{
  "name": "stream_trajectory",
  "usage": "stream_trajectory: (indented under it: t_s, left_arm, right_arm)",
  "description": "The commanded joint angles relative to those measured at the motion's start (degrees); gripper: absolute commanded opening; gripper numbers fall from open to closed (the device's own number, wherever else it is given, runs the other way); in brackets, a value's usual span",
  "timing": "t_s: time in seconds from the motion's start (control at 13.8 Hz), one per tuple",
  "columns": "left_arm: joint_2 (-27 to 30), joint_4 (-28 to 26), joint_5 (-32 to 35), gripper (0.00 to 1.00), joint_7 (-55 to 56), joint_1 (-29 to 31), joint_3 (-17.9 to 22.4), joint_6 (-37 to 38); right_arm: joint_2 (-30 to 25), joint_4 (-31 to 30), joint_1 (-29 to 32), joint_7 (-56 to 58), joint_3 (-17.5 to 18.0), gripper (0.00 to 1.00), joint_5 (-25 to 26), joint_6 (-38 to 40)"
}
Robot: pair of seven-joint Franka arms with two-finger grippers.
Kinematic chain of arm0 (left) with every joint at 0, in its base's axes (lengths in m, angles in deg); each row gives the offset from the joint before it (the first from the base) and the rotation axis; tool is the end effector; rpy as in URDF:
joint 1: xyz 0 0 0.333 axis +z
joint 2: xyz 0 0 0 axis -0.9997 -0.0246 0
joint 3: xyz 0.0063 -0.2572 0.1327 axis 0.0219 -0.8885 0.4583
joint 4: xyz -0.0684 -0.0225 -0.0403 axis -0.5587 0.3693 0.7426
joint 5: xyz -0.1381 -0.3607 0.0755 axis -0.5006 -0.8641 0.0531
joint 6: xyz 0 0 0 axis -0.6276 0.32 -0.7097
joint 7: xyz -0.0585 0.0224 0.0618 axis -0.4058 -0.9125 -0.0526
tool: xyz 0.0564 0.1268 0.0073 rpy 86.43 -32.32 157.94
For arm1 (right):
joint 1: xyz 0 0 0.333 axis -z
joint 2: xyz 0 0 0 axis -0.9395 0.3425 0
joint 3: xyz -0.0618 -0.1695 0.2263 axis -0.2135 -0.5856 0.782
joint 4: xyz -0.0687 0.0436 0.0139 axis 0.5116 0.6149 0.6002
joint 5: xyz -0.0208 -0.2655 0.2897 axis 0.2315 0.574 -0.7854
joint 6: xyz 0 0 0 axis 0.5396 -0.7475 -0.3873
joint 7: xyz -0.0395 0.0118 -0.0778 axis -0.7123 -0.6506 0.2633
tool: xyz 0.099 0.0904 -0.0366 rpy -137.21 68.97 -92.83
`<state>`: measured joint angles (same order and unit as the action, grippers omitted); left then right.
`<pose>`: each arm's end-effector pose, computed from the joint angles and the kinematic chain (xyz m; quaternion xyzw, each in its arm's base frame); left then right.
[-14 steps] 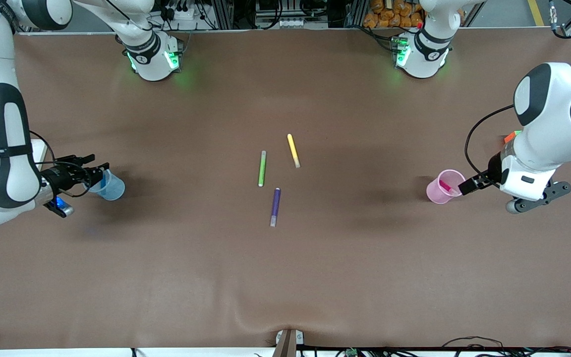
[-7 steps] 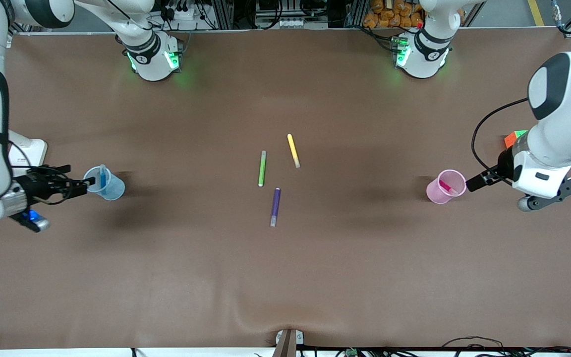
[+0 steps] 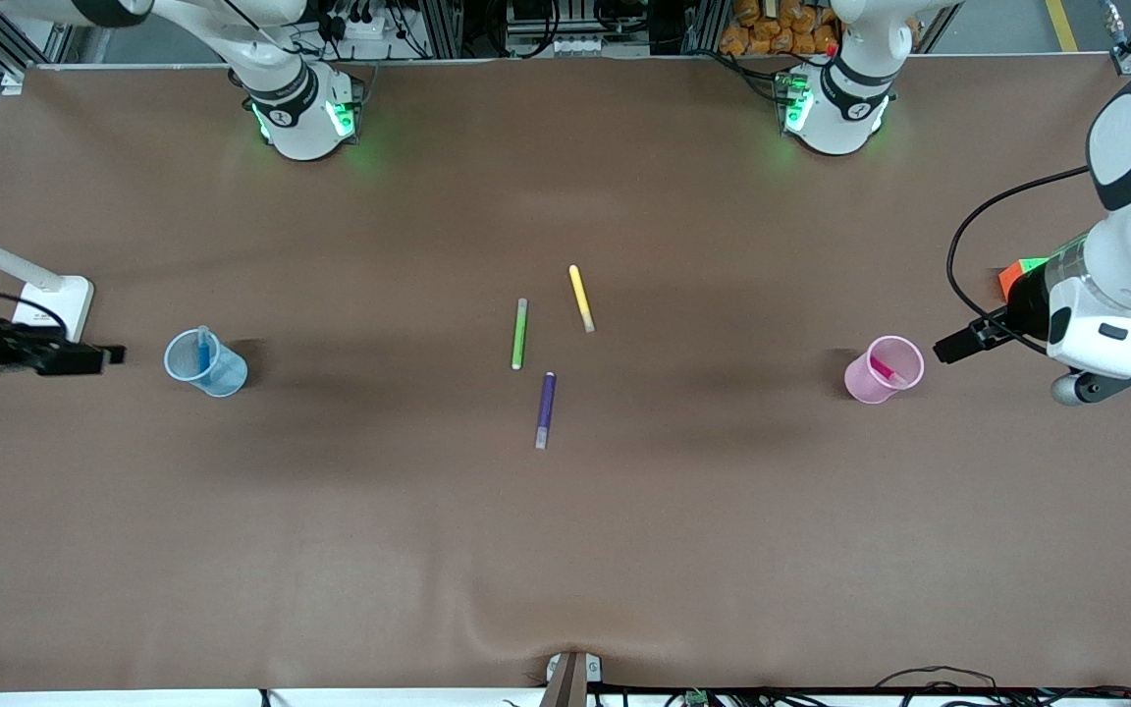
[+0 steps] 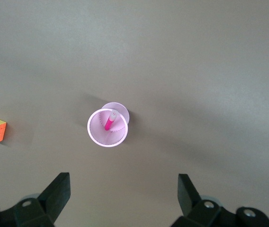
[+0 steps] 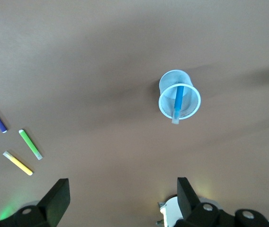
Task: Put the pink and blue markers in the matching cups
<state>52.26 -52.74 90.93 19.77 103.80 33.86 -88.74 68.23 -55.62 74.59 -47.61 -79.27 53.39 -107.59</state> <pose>0.5999 -0.0574 0.4669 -0.9776 -0.2081 0.0296 0.0122 0.6254 -0.0568 0.4910 -0.9713 0.1341 0.1792 0.0802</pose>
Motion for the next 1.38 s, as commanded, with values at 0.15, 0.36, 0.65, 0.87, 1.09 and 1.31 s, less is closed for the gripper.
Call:
stream_trajectory:
  t_s: [0.15, 0.36, 0.65, 0.87, 1.09, 1.31]
  left_arm:
    - [1.9, 0.8, -1.5, 1.00, -0.6, 0.8, -0.3, 2.2]
    - [1.4, 2.7, -1.5, 1.00, -1.5, 0.9, -0.2, 2.2]
    - [0.9, 5.2, -0.8, 1.00, -4.2, 0.0, -0.4, 4.2]
    - [1.5, 5.2, -0.8, 1.00, -5.7, 0.2, -0.4, 6.2]
    - [2.9, 5.0, -0.3, 1.00, -10.1, 0.6, -0.3, 7.3]
    - [4.2, 5.3, 1.6, 1.00, -14.9, 1.0, 0.3, 6.4]
  right_arm:
    - [-10.0, -3.9, -2.2, 15.8, 0.1, 1.00, 11.7, -0.4]
    - [-15.3, -9.4, -0.7, 17.9, -0.2, 1.00, 12.3, -3.8]
    - [-27.6, -27.1, 0.0, 19.1, -0.2, 1.00, 12.4, -13.7]
    - [-34.7, -36.3, 0.6, 19.1, -0.2, 1.00, 12.4, -17.5]
    - [-41.4, -42.8, 0.4, 19.1, -0.2, 1.00, 12.4, -17.8]
    - [-41.6, -42.4, -0.2, 18.9, 0.3, 1.00, 12.5, -18.0]
